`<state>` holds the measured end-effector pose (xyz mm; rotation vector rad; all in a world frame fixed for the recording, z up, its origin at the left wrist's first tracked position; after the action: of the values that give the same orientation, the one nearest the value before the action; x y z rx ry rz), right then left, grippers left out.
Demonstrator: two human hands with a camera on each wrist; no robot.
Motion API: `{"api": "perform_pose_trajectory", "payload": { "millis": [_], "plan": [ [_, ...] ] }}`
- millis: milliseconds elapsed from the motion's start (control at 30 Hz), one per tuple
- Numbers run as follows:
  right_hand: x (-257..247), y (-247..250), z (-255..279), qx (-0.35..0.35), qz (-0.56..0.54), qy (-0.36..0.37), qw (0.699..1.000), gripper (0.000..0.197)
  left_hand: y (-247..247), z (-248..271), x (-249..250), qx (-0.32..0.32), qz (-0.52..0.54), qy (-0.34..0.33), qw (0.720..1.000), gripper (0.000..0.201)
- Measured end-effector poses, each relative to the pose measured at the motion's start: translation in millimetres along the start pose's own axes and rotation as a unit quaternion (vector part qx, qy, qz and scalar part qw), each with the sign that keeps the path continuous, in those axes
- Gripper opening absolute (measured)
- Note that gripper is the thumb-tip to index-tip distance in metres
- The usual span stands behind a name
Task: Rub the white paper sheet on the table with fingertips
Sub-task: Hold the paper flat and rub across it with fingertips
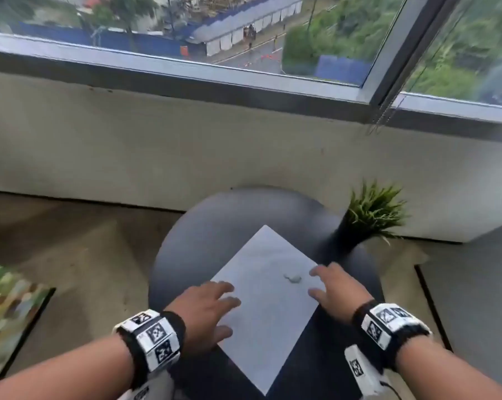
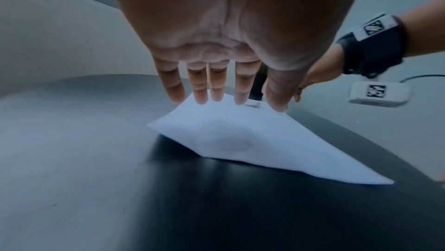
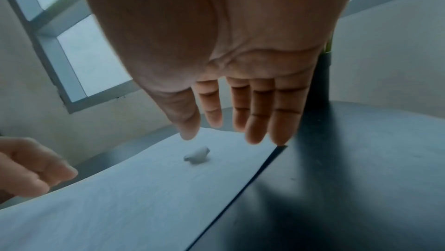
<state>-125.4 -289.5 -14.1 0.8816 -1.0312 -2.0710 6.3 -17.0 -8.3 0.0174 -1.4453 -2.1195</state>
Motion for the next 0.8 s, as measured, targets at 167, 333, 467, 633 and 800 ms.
{"api": "perform_pose_trajectory", "payload": {
  "millis": [167,333,467,633,800],
  "plan": [
    [-12,-11,-39,0.049,0.025,0.047,0.997,0.037,-31,-22,-18,0.035,-0.067,-0.026,0.997,0.084],
    [-26,-23,-39,0.072,0.050,0.039,0.995,0.015,-52,-18,-11,0.063,-0.081,0.001,0.995,0.107],
    [-34,-31,3,0.070,-0.030,0.064,0.995,0.013,-58,-7,4,0.042,-0.073,0.019,0.996,0.112],
    [-52,-68,49,0.025,-0.081,0.120,0.989,0.015,-67,2,21,0.017,-0.092,0.021,0.995,0.114],
    [-50,-75,58,0.032,-0.165,0.104,0.980,0.013,-78,5,37,0.020,-0.098,0.005,0.995,0.110]
  ]
}}
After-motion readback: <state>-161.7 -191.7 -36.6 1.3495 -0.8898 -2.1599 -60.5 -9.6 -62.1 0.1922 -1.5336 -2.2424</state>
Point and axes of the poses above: each hand's wrist, its own z-axis away from the middle knuckle, its own y-axis out of the back of the hand, x = y × z, the point moved 2 cm from there along -z, towards the middle knuckle, and after that the axes turned 1 degree about -z, right-handed, at the moved point
